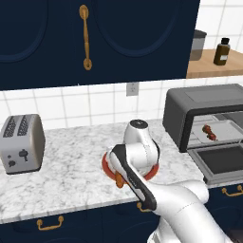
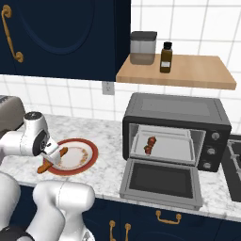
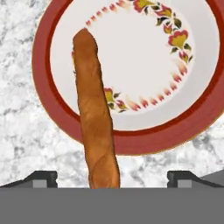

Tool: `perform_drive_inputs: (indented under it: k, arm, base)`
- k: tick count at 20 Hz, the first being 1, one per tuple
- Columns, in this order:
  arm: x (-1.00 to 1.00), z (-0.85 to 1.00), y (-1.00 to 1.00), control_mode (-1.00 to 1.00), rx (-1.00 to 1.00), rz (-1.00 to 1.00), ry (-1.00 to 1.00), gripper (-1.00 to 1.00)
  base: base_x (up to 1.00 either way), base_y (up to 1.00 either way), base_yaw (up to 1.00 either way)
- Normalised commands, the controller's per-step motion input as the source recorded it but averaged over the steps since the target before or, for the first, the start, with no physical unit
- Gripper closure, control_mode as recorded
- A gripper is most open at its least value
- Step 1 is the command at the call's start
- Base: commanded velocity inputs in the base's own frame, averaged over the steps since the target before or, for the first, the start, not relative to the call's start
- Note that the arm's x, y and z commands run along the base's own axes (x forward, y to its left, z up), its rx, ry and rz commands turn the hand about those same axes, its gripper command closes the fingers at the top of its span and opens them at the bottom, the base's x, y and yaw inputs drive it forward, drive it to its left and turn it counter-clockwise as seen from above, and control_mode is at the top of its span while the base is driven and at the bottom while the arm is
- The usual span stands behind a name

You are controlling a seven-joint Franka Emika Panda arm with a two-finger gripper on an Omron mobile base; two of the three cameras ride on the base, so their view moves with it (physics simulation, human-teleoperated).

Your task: Pick up the kebab skewer and baguette bread, and place them inside the toaster oven. Close the toaster oven door and start by setting the timer.

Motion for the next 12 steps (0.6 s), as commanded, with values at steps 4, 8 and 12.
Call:
perform_drive_inputs:
  k: [4,8,12]
  arm:
    - [0.70,-0.51,0.03,-1.00,0.00,0.00,0.00,-1.00]
    - [0.51,-0.48,0.01,-1.00,0.00,0.00,0.00,-1.00]
    - [0.43,-0.27,0.15,-1.00,0.00,0.01,0.05,-1.00]
  base:
    - [0.00,0.00,0.00]
    - [0.00,0.00,0.00]
    - [0.00,0.00,0.00]
